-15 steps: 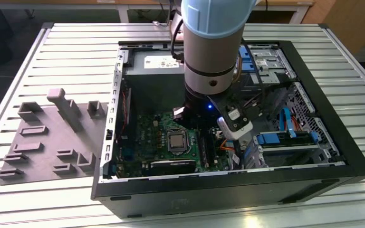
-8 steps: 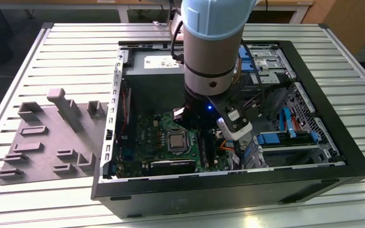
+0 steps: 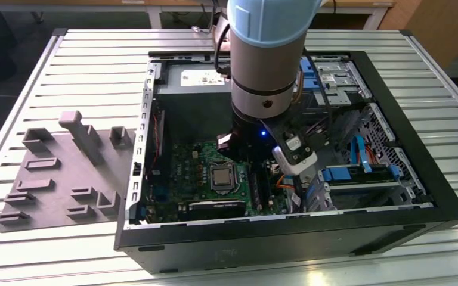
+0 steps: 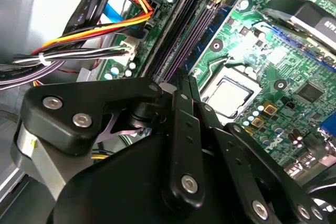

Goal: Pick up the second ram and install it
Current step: 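Insert the second ram into the second slot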

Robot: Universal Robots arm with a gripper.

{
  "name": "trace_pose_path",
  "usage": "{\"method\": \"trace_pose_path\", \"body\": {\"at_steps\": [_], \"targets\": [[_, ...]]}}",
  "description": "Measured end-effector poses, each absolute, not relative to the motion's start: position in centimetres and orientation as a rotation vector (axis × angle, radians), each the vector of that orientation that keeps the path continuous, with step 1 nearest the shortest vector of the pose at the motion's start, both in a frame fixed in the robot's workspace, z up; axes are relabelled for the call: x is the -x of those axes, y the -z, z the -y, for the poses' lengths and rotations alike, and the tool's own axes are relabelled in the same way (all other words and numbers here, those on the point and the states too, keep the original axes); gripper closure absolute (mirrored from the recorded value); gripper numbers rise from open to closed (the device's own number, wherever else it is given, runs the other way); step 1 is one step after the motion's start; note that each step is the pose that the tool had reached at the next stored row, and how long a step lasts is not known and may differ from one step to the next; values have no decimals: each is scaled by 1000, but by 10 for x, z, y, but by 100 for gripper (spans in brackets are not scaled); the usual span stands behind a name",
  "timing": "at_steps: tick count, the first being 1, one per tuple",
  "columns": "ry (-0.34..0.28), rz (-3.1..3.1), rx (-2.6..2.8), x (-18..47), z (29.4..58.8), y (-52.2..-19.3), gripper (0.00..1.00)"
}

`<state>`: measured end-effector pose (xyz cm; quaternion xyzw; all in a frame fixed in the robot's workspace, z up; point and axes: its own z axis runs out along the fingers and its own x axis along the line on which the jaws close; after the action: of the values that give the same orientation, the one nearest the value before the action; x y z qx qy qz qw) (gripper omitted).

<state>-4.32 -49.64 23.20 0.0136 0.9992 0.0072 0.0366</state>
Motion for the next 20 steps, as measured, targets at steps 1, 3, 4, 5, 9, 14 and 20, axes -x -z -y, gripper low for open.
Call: {"method": "trace_pose_path", "body": {"at_steps": [1,3,4,5,9,14,20], "targets": [[-22,-3068,-42,43,496,-232,88],[-22,-3068,-42,43,496,-232,88],[-22,-3068,-42,43,496,-232,88],[-22,-3068,-42,43,496,-232,88],[-22,-3068,-42,43,494,-232,88],[-22,-3068,-42,43,490,-232,88],[-22,-3068,-42,43,486,-232,88]]}}
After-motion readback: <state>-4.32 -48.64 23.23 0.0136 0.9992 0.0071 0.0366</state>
